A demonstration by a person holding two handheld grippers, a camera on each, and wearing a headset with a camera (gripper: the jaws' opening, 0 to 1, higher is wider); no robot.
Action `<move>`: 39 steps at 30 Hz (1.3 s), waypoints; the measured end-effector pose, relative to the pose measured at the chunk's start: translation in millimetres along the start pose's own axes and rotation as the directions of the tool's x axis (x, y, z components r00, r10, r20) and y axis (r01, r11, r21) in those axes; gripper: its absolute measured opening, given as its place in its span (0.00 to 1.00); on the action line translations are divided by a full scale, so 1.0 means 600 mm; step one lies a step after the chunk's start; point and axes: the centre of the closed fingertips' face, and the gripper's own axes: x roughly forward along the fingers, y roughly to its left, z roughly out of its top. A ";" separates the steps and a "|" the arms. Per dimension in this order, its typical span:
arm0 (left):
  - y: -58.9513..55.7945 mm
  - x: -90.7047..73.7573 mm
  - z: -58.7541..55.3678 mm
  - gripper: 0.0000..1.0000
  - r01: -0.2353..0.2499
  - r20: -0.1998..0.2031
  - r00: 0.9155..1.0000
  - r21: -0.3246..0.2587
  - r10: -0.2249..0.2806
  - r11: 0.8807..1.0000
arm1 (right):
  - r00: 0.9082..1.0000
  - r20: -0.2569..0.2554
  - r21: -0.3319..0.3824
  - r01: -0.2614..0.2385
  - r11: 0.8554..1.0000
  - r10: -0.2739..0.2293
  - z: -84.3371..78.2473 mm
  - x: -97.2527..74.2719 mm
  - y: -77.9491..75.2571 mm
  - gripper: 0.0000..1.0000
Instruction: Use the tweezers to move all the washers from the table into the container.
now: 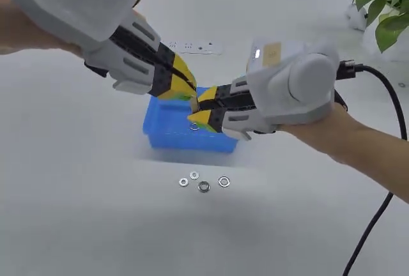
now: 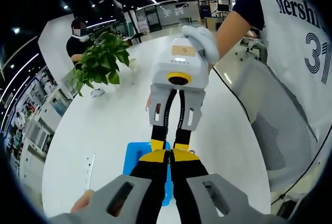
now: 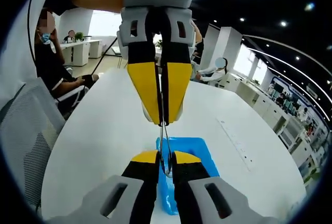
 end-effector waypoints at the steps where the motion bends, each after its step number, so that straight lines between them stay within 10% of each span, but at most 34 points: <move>1: 0.006 0.003 -0.003 0.05 -0.002 0.000 1.000 0.000 0.002 1.000 | 1.000 -0.003 -0.003 0.004 1.000 -0.004 -0.003 0.003 -0.006 0.10; 19: 0.057 0.065 -0.077 0.06 0.036 -0.030 0.999 -0.058 -0.037 0.998 | 0.999 -0.049 0.033 -0.016 0.999 0.018 -0.079 0.059 -0.043 0.10; 39: 0.055 0.103 -0.098 0.06 0.077 -0.040 0.996 -0.111 -0.082 0.991 | 0.994 -0.098 0.097 -0.035 0.995 0.045 -0.124 0.074 -0.042 0.11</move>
